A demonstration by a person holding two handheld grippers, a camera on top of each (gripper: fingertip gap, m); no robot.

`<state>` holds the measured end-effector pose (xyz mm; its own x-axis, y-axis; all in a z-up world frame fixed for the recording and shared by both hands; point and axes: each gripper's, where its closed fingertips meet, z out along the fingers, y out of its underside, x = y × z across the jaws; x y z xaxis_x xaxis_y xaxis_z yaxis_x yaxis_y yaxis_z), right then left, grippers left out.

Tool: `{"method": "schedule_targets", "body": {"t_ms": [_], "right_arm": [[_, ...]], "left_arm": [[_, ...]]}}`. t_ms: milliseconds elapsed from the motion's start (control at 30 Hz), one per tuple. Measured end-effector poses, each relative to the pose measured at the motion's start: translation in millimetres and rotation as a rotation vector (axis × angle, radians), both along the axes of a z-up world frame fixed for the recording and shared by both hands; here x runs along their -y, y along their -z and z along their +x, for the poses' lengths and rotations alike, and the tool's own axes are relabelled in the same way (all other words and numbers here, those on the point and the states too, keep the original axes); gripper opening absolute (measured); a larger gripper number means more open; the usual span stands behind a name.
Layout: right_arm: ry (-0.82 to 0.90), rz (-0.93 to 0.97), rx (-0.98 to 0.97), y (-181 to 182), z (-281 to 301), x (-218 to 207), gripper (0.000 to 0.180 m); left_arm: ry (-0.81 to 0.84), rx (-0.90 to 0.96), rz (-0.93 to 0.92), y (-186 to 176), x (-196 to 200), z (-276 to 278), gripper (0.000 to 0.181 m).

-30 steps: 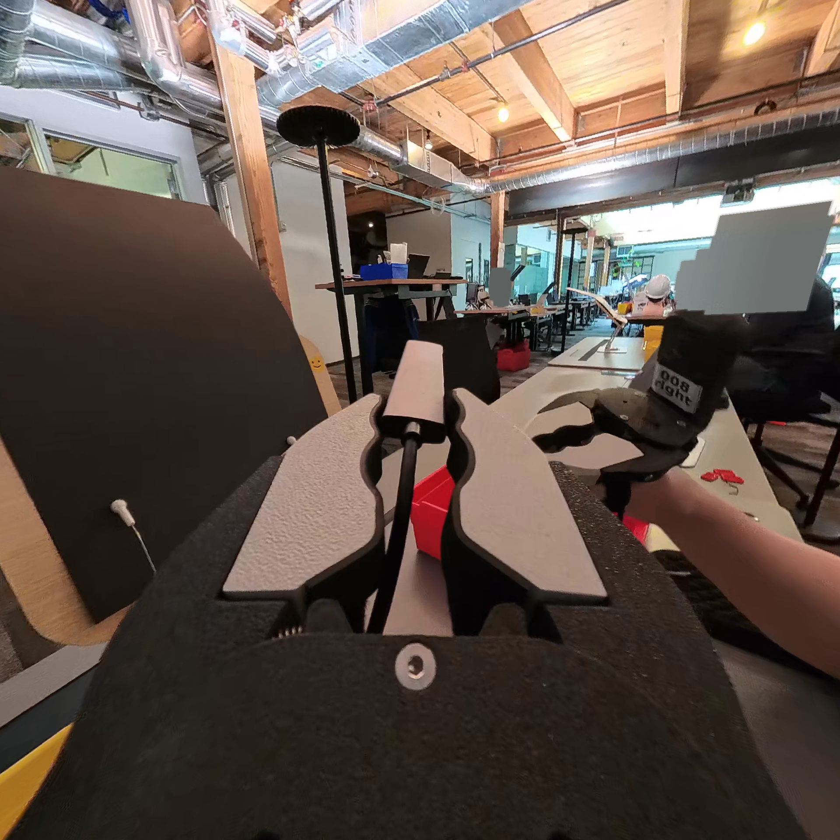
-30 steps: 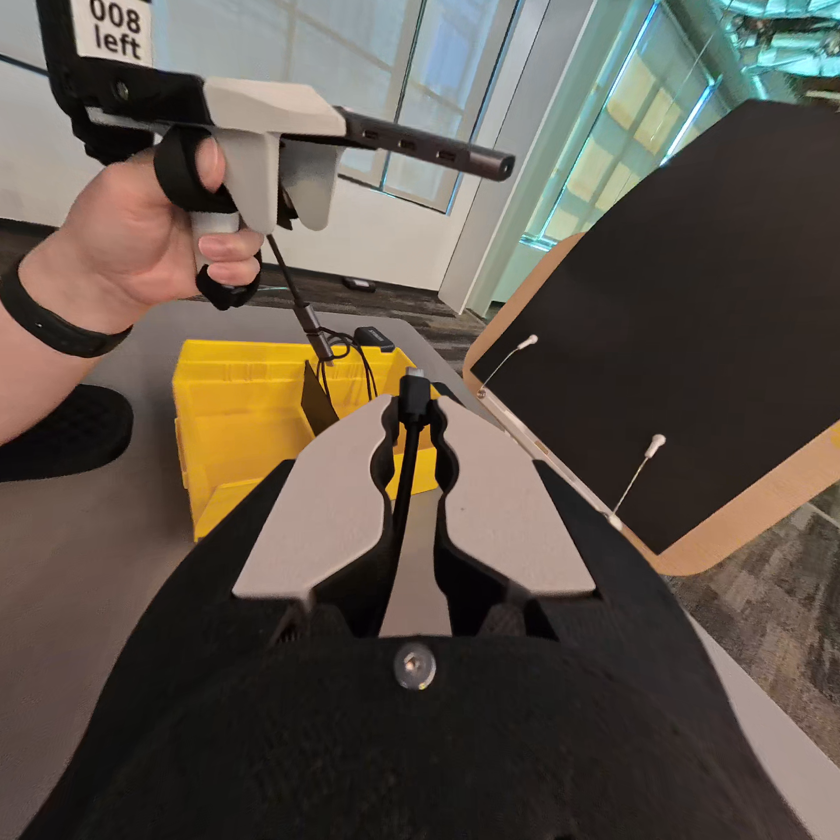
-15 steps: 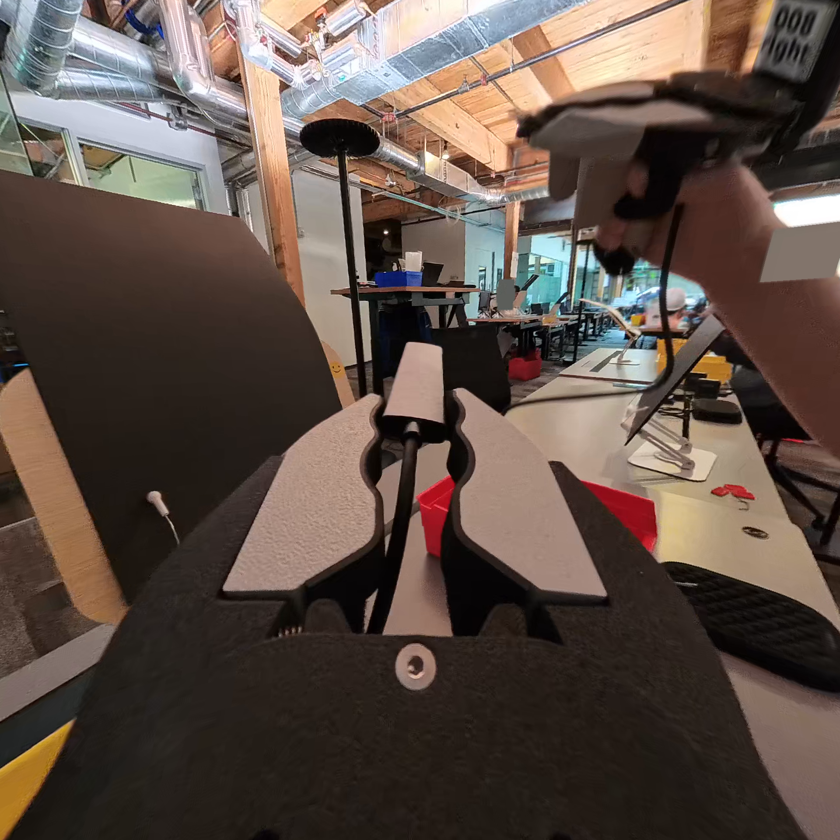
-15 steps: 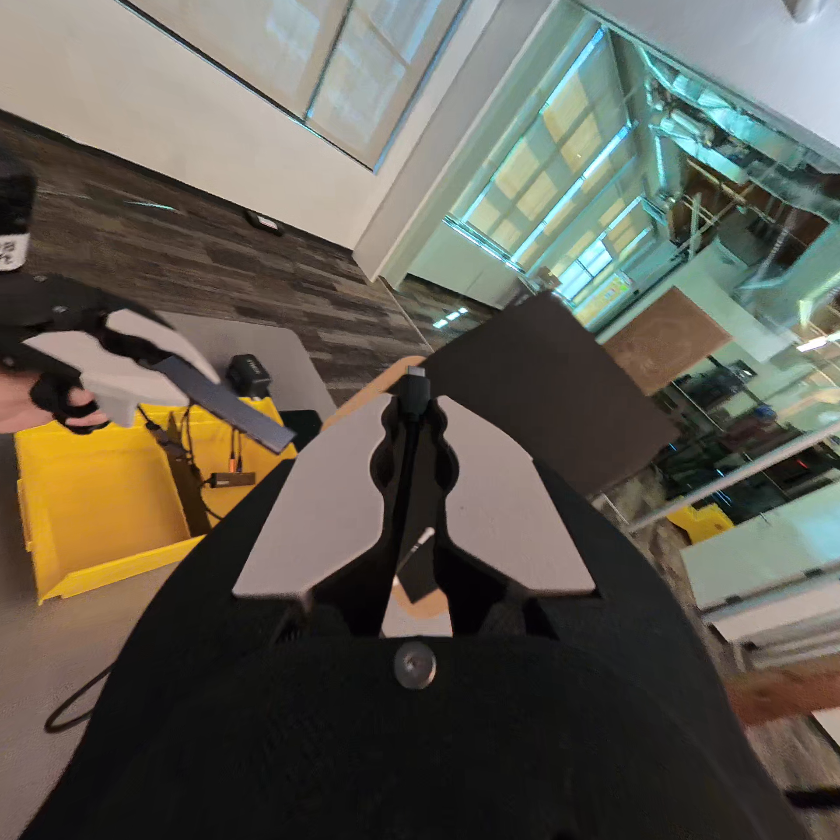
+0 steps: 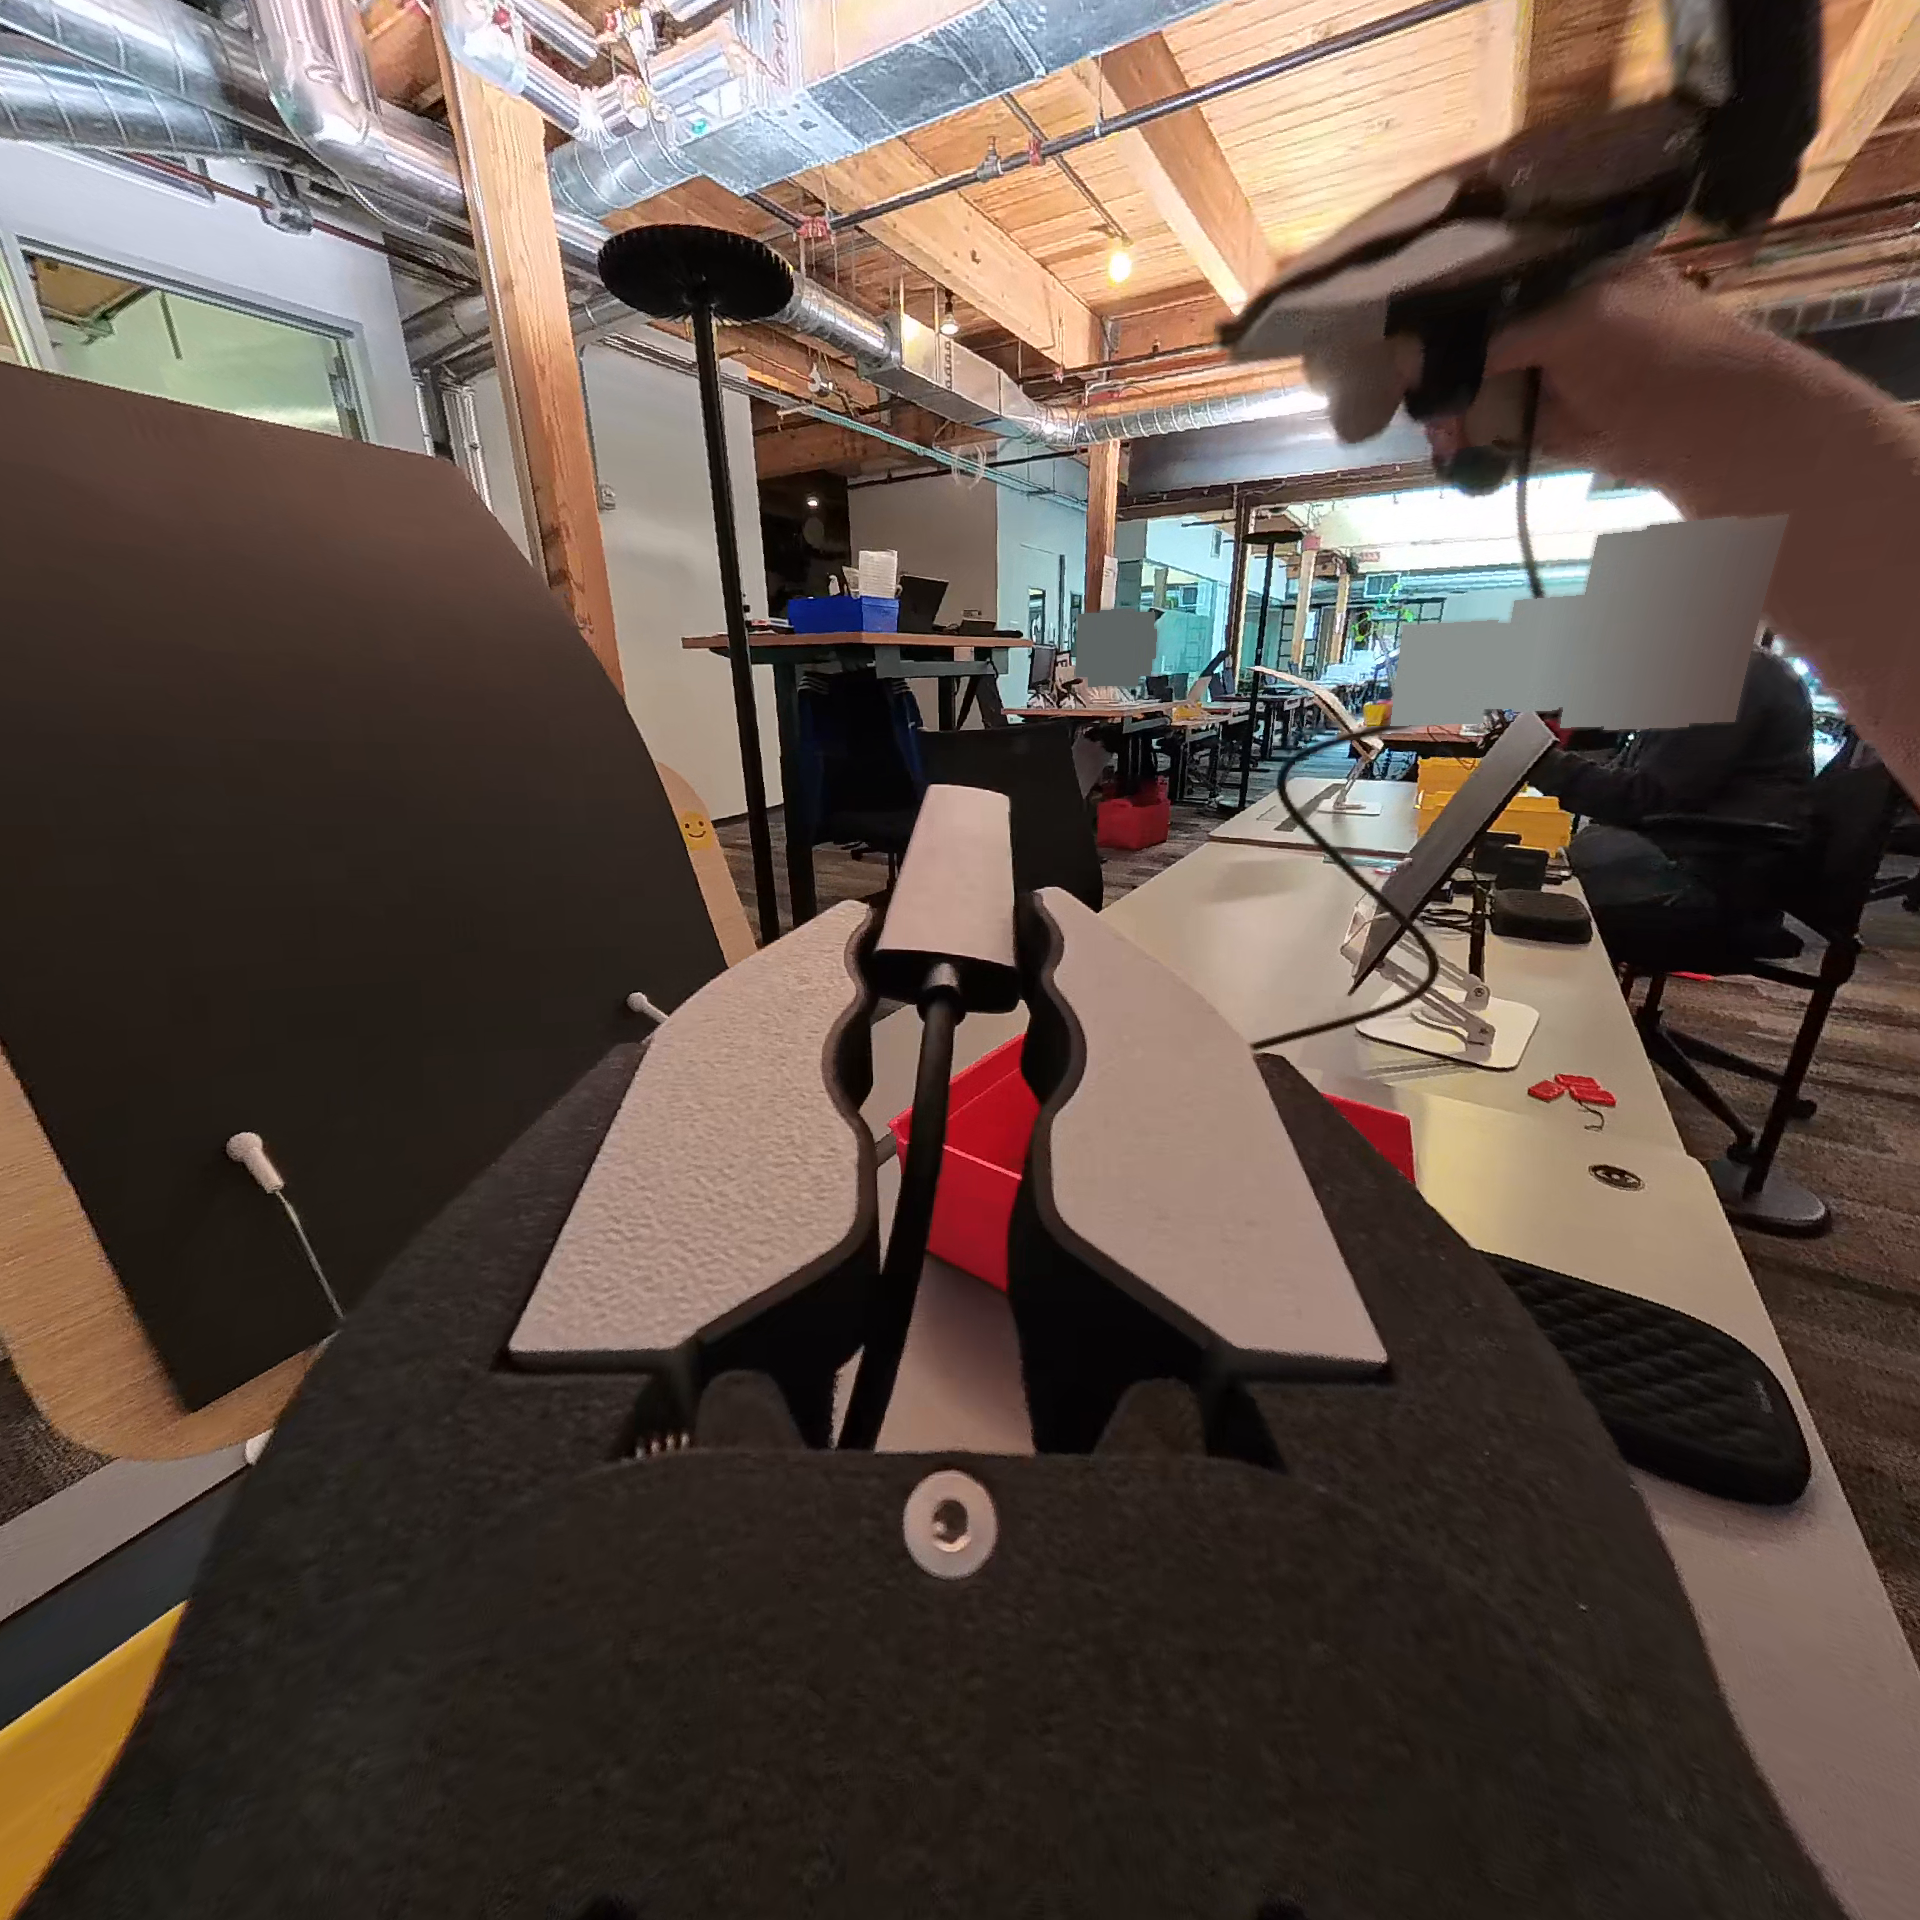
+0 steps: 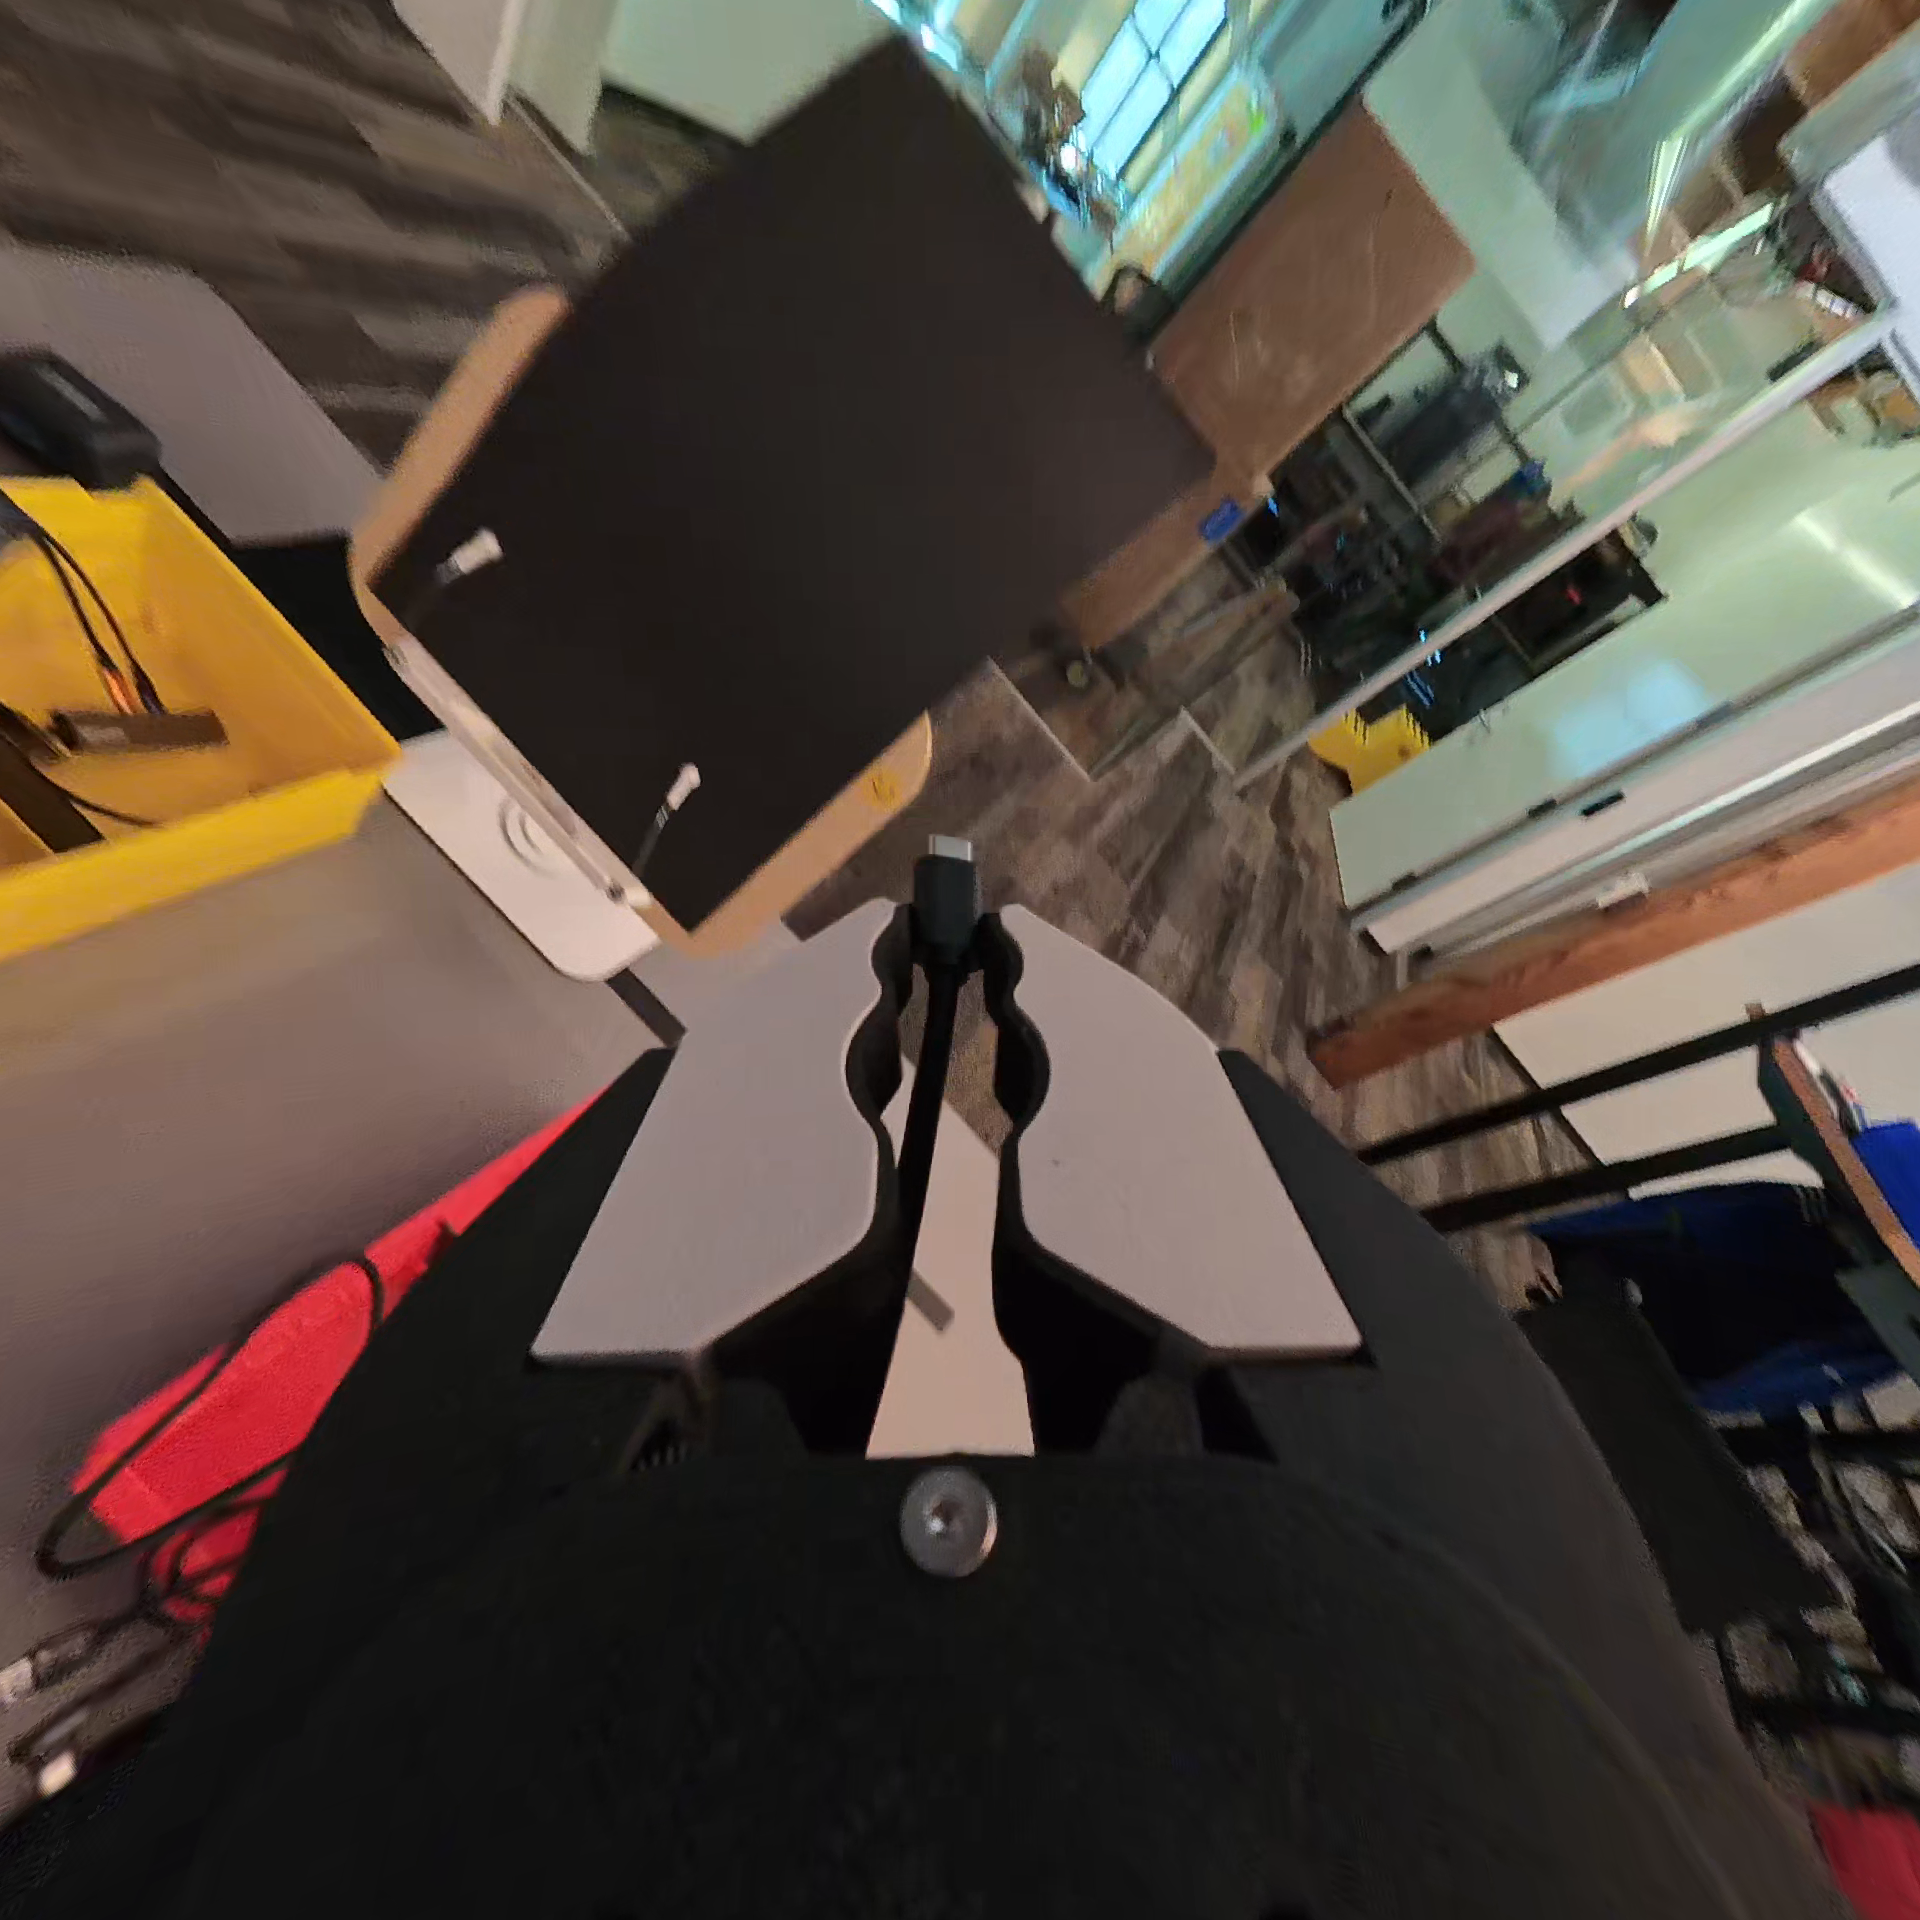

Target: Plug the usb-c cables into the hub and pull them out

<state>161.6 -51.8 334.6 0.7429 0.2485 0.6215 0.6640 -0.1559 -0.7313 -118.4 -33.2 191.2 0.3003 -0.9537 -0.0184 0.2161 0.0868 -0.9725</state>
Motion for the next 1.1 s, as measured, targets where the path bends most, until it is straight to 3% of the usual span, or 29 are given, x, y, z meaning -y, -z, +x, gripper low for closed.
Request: {"method": "schedule_targets", "body": {"t_ms": [167, 300, 533, 833, 967, 1100], "right_arm": [[0.045, -0.138, 0.008, 74, 36, -10, 0.014], [0.102, -0.153, 0.074, 107, 59, -12, 0.014], [0.225, -0.093, 0.033, 92, 113, -3, 0.014], [0.236, -0.033, 0.016, 72, 125, 7, 0.014], [0.107, -0.12, -0.05, 94, 97, 4, 0.014], [-0.176, -0.235, -0.205, 138, 31, 1, 0.014]], "left_arm": [[0.004, -0.012, 0.004, 2, 1, 3, 0.024], [0.007, -0.02, -0.003, 4, -1, 5, 0.024], [0.003, -0.043, -0.011, 10, -6, 10, 0.024], [0.002, -0.061, -0.005, 14, -7, 13, 0.024], [0.001, -0.06, -0.001, 13, -6, 13, 0.024], [0.003, -0.054, 0.002, 11, -5, 11, 0.024]]}}
